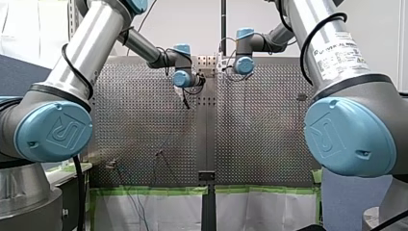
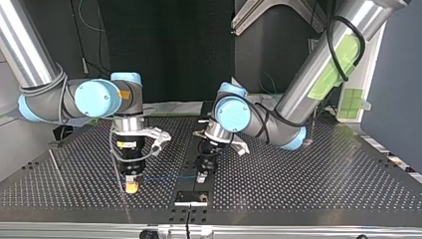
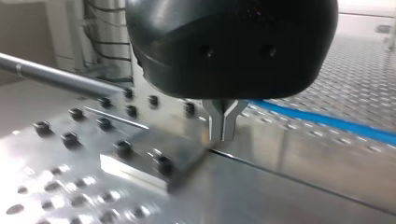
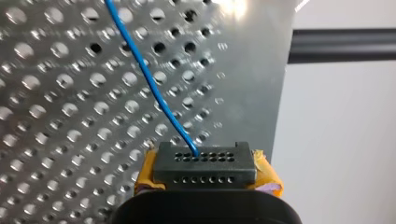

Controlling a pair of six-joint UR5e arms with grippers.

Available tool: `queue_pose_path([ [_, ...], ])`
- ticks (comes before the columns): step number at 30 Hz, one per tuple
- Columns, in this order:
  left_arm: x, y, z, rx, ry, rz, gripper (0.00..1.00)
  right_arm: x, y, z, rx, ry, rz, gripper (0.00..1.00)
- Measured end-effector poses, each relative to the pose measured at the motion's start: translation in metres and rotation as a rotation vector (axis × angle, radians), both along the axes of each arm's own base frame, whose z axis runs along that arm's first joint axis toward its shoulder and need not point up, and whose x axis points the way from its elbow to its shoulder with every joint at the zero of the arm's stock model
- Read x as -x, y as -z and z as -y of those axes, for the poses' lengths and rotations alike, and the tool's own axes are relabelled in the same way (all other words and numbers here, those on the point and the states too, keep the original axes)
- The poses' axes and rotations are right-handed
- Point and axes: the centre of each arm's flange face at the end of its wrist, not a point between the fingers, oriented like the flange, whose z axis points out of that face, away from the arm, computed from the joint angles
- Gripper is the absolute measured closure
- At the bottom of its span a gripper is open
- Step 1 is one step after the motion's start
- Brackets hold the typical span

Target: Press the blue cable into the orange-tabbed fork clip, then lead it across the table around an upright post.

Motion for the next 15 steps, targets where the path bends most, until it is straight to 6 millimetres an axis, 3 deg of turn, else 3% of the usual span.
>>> queue_pose_path([
  [15,-0.004,-0.038,0.014,0.120,0.077,0.032,1.00,0.025,-0.016,0.012,0.015,0.038,0.014,1.00],
])
